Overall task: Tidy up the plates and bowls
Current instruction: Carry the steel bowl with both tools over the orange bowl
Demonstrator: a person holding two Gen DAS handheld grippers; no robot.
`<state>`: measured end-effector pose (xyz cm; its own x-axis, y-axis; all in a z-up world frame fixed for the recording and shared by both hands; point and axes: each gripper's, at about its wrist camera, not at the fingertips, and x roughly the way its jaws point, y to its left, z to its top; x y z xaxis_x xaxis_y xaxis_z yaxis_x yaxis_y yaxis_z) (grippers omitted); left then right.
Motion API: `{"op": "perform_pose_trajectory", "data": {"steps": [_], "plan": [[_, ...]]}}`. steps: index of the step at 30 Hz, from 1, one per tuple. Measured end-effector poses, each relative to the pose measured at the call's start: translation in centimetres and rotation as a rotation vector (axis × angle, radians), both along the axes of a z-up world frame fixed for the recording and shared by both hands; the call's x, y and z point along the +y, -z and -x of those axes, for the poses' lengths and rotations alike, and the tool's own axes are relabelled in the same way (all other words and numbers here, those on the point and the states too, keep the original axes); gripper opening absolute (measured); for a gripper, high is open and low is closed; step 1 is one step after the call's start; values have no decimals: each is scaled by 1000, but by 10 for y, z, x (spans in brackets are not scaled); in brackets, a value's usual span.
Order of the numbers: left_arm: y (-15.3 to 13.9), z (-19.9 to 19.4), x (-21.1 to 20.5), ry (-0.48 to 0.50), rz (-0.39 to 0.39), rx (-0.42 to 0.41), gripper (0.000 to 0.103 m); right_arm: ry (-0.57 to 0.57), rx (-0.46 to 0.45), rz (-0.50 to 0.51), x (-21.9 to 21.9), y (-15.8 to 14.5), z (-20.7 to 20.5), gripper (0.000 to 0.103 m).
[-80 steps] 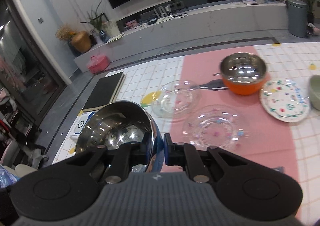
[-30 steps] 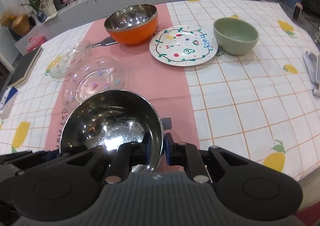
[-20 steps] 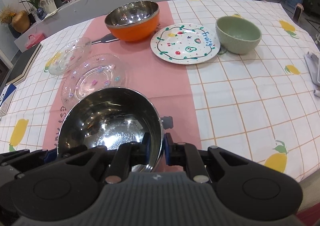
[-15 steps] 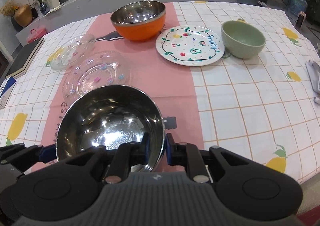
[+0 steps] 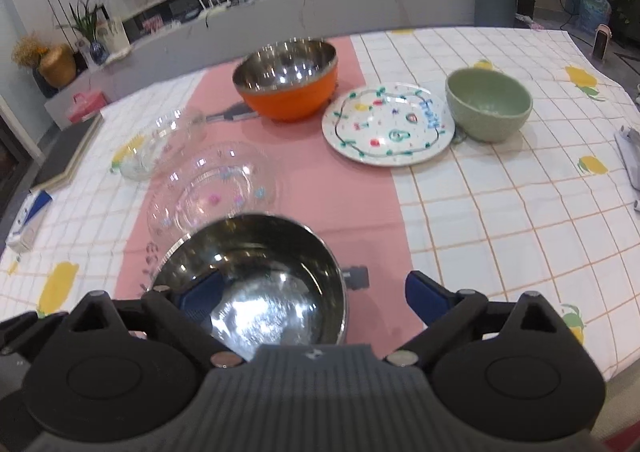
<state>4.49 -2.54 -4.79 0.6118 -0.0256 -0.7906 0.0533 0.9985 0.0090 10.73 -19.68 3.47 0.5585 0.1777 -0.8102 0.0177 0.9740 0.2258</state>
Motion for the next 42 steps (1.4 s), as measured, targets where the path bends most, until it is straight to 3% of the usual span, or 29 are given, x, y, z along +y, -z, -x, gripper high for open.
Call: {"op": "perform_pose_trajectory", "data": {"steps": [7, 14, 20, 25, 32, 37, 42], "plan": [[-12, 5, 6, -30, 7, -51, 88, 54, -14, -58, -12, -6, 1, 100], [-25, 6, 9, -30, 0, -86, 89, 104, -49, -38, -21, -20, 1, 100], [-49, -2, 12, -27, -1, -104, 89, 146, -129, 12, -22, -53, -7, 100], [-66, -9, 18, -48, -14, -153, 89, 166, -156, -42, -30, -73, -22, 100], [-76, -49, 19, -85, -5, -110, 89, 95, -211, -46, -27, -81, -56, 100], [-80, -83, 14, -100, 6, -118, 89, 68, -189, -33, -25, -73, -95, 100], [-82, -126, 5, -79, -4, -81, 88, 79, -228, -14, -24, -59, -129, 100]]}}
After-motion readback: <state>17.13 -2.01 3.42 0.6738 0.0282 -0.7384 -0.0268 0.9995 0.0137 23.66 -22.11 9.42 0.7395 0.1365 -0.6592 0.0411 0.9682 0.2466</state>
